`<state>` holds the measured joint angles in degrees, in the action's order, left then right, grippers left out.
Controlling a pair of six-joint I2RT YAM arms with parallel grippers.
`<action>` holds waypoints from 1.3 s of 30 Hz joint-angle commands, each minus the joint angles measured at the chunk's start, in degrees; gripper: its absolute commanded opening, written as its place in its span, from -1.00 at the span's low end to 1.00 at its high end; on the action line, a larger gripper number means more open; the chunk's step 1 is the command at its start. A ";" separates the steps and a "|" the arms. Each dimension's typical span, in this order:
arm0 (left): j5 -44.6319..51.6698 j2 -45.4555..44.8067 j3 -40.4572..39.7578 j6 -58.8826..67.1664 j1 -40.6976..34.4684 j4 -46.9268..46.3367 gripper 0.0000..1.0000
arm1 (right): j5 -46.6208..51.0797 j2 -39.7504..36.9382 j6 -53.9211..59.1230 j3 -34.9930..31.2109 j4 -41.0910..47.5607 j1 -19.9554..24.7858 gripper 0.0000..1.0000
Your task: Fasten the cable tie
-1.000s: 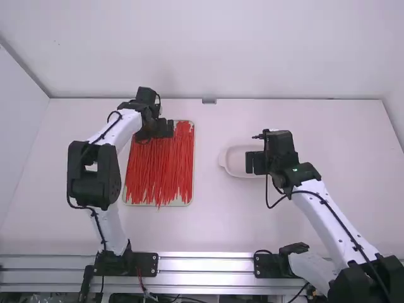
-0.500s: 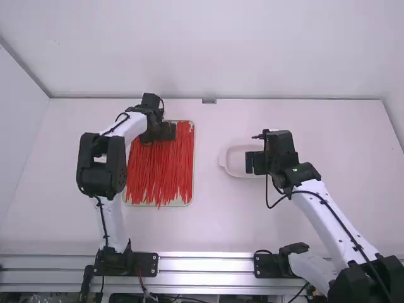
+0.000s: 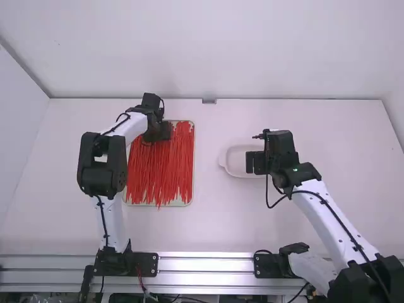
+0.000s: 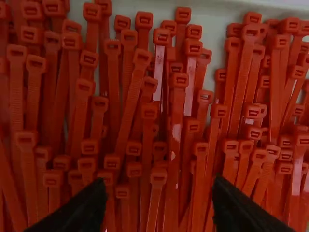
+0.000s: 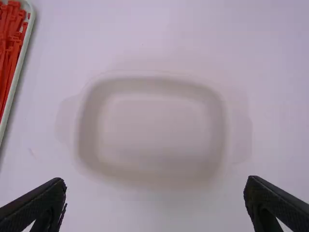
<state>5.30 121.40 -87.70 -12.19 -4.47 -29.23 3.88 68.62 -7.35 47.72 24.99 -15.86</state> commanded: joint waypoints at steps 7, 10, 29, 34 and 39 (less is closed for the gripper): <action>-0.44 0.66 -0.83 0.00 -0.50 -0.17 -0.09 | 0.42 0.39 -0.15 1.70 -0.09 0.59 0.97; -0.44 0.66 -0.20 0.02 -0.57 0.39 -0.13 | 0.42 0.39 -0.15 1.70 -0.09 0.11 0.96; -0.46 0.66 2.75 -0.37 -0.48 3.30 -0.23 | 0.42 0.39 -0.15 1.70 0.11 -0.26 0.96; -0.44 0.66 2.78 0.72 -0.59 3.37 -0.21 | 0.42 0.39 -0.15 1.70 0.31 -0.37 0.96; -0.42 0.66 2.86 0.63 -0.33 3.39 -0.24 | 0.42 0.39 -0.15 1.70 0.35 0.22 0.97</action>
<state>5.28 121.40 -85.32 -12.14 -4.51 -25.78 4.01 68.64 -7.40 47.72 25.10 -15.84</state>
